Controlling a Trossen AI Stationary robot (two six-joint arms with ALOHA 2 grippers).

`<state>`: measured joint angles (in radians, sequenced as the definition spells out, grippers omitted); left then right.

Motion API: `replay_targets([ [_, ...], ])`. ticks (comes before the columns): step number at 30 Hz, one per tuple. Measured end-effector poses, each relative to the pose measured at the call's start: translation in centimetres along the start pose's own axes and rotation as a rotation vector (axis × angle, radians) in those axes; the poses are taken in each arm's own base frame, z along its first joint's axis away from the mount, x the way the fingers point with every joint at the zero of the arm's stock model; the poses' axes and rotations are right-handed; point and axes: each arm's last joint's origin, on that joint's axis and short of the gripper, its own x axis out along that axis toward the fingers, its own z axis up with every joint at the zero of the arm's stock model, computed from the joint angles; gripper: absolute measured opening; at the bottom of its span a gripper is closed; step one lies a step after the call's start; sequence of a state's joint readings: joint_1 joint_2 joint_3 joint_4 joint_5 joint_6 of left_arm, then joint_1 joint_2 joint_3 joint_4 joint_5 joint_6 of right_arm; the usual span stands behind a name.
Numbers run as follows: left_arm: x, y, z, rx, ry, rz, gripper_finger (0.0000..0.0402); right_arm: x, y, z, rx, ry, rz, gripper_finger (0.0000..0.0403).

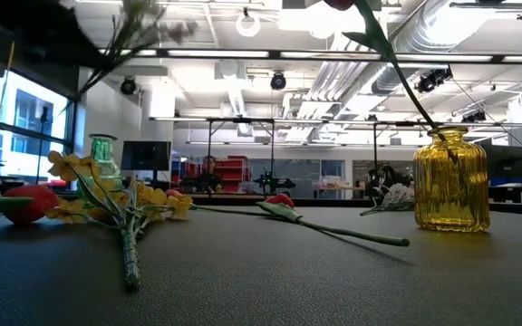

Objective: Sort flowers into vase by color
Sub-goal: Put the left white clustered flowers into the green flower vase

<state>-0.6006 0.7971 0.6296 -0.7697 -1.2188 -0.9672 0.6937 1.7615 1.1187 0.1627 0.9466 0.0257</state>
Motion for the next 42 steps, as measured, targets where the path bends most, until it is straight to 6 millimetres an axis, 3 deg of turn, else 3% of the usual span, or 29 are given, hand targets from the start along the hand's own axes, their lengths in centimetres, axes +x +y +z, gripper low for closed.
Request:
replay_targets([
  [4,0.1,2.2,2.0,-0.061,-0.171,0.159,0.0003,0.1,-0.1,0.0,-0.002,0.001,-0.003,0.0196],
  [8,-0.3,4.1,3.2,-0.056,-0.199,0.208,0.0003,0.4,-0.3,0.0,-0.046,0.002,-0.013,0.0196],
  [13,-0.7,3.6,5.6,-0.019,-0.168,-0.063,0.0003,1.4,-1.1,0.3,-0.117,-0.007,-0.004,0.0196],
  [16,-1.0,2.9,7.3,0.052,-0.254,-0.188,0.0003,1.7,-1.4,0.4,-0.128,-0.01,0.041,0.0196],
  [23,-0.5,4.6,8.9,0.213,-0.337,0.093,0.0003,2.0,-1.7,0.5,-0.134,-0.005,0.045,0.0196],
  [32,0.9,8.5,6.3,0.14,-0.393,0.286,0.0003,2.1,-1.8,0.5,-0.151,-0.004,0.042,0.0196],
  [42,3.9,10.0,2.0,0.094,-0.415,0.416,0.0003,2.1,-1.8,0.5,-0.127,-0.006,0.042,0.0196],
])
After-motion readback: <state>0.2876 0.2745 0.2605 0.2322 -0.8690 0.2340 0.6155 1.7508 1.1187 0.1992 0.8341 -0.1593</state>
